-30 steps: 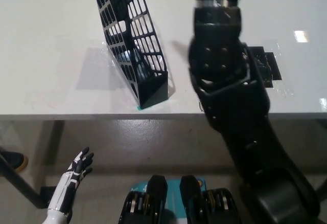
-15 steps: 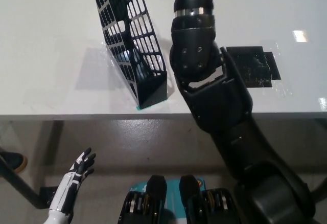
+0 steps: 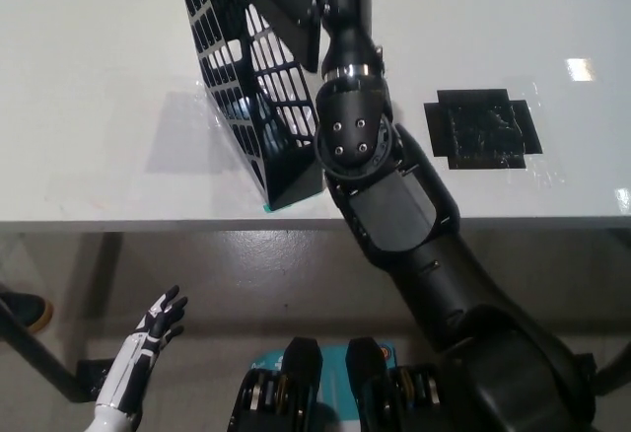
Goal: A notebook is kept standing on the table on the right hand side and a black shelf is kept on the left hand side and the robot uses its right hand to grab the notebook and places it in the shelf
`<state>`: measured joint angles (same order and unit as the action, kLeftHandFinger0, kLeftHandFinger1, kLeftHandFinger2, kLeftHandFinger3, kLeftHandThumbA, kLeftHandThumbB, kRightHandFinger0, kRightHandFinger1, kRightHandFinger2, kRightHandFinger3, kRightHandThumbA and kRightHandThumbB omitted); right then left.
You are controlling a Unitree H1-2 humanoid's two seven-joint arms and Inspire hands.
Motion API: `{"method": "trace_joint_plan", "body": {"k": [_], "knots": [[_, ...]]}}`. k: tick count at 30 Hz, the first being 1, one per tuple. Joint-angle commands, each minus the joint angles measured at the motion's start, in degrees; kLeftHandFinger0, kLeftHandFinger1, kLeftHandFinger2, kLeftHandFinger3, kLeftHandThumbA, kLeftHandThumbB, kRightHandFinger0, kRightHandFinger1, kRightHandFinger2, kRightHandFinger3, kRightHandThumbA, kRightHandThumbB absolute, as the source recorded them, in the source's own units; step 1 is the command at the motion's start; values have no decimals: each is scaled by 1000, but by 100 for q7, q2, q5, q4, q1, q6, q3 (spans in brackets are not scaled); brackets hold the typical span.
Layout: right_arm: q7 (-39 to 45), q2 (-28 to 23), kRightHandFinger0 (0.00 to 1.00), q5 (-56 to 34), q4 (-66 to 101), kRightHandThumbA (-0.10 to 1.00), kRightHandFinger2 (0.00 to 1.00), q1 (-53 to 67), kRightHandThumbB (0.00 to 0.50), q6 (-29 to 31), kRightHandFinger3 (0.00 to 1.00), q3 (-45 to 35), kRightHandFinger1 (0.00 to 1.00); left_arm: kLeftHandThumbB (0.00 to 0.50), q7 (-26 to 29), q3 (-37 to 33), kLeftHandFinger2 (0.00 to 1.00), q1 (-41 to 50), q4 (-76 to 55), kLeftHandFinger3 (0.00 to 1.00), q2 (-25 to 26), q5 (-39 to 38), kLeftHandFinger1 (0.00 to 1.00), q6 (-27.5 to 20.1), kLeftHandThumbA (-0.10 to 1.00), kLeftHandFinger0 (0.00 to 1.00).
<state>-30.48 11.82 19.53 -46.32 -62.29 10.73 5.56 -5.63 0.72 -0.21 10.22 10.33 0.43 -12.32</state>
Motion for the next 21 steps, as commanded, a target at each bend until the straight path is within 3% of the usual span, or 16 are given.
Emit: {"method": "trace_joint_plan", "body": {"k": [1,8,17,18,19,20,21], "knots": [[-123,178,0,-312,-142,-100,688,-618,136,536,810,-175,206,146,-17,15,1000,-43,-138,1000,116,67,1000,-114,1000,1000],[-175,254,0,-463,-756,-100,730,-730,132,784,803,-309,225,163,-49,31,1000,-60,-227,1000,93,-6,1000,78,1000,1000],[-484,331,0,-609,-1821,-100,743,-1041,124,1399,750,-380,231,140,-20,-13,1000,-86,-214,1000,120,146,1000,25,1000,1000],[-500,348,125,-664,-1872,-52,863,-1063,169,1450,862,-414,381,139,-24,-13,1000,-97,-201,1000,124,148,1000,10,1000,1000],[-447,353,335,-687,-1878,119,952,-1075,212,1482,985,-411,557,139,-19,-11,1000,-112,-192,1000,123,155,1000,8,1000,1000],[-369,347,523,-652,-1827,314,1000,-1060,264,1470,1000,-367,742,149,-23,-14,1000,-120,-207,1000,116,151,1000,32,1000,1000],[-192,339,797,-580,-1737,495,1000,-1017,301,1441,1000,-263,1000,151,-35,-10,1000,-108,-235,1000,123,140,1000,58,1000,1000]]}}
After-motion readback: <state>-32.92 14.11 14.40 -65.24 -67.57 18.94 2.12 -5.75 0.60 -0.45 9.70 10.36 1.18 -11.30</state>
